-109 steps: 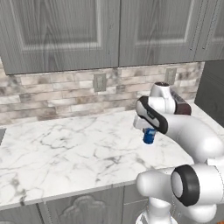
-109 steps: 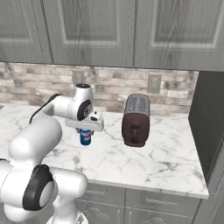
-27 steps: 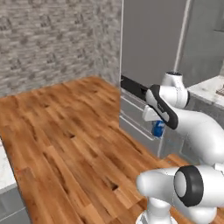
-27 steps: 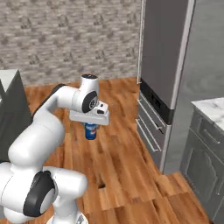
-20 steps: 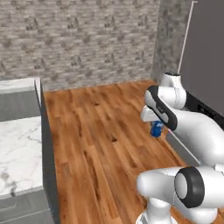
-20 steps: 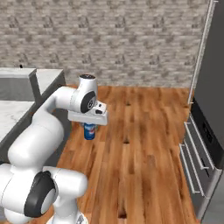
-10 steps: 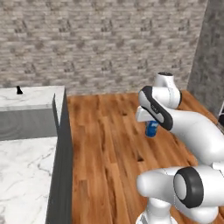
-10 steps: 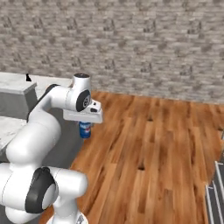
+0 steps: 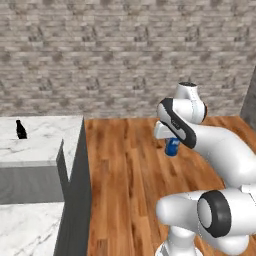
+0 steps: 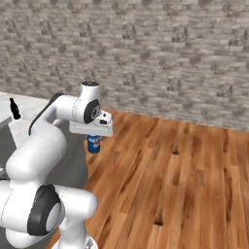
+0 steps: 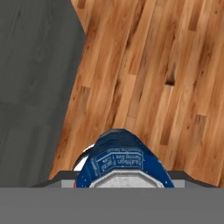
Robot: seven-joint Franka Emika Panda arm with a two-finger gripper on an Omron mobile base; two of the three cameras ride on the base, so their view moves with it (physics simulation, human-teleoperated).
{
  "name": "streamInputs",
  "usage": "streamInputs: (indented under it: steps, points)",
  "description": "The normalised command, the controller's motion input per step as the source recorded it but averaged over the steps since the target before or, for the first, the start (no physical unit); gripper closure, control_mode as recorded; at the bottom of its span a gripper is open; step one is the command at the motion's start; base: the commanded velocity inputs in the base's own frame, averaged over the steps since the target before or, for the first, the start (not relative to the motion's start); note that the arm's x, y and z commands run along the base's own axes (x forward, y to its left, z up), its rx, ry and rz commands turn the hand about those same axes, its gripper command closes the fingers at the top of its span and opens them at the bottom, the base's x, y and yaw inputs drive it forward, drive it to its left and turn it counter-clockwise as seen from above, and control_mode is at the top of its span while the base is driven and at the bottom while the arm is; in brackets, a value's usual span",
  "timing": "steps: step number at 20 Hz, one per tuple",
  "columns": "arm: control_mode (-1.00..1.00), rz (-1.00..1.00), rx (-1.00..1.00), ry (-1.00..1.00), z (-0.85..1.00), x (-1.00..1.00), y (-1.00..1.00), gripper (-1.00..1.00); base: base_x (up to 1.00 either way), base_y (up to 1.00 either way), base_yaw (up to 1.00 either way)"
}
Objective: Move the drinks to the dining counter.
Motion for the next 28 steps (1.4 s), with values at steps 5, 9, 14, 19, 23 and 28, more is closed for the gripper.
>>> streamInputs:
  steps: [5, 9, 14, 19, 23, 28]
  points:
    - [1.0, 0.0, 0.0, 0.0, 0.0, 0.0, 0.0, 1.0, 1.0, -0.37, 0.21]
    - [1.0, 0.0, 0.0, 0.0, 0.0, 0.0, 0.0, 1.0, 1.0, -0.49, 0.21]
    - [1.0, 0.0, 0.0, 0.0, 0.0, 0.0, 0.0, 1.0, 1.0, -0.48, 0.22]
    - [1.0, 0.0, 0.0, 0.0, 0.0, 0.0, 0.0, 1.0, 1.0, -0.5, 0.24]
    - [1.0, 0.0, 0.0, 0.0, 0.0, 0.0, 0.0, 1.0, 1.0, -0.32, 0.53]
    - [1.0, 0.0, 0.0, 0.0, 0.0, 0.0, 0.0, 1.0, 0.78, -0.07, 0.83]
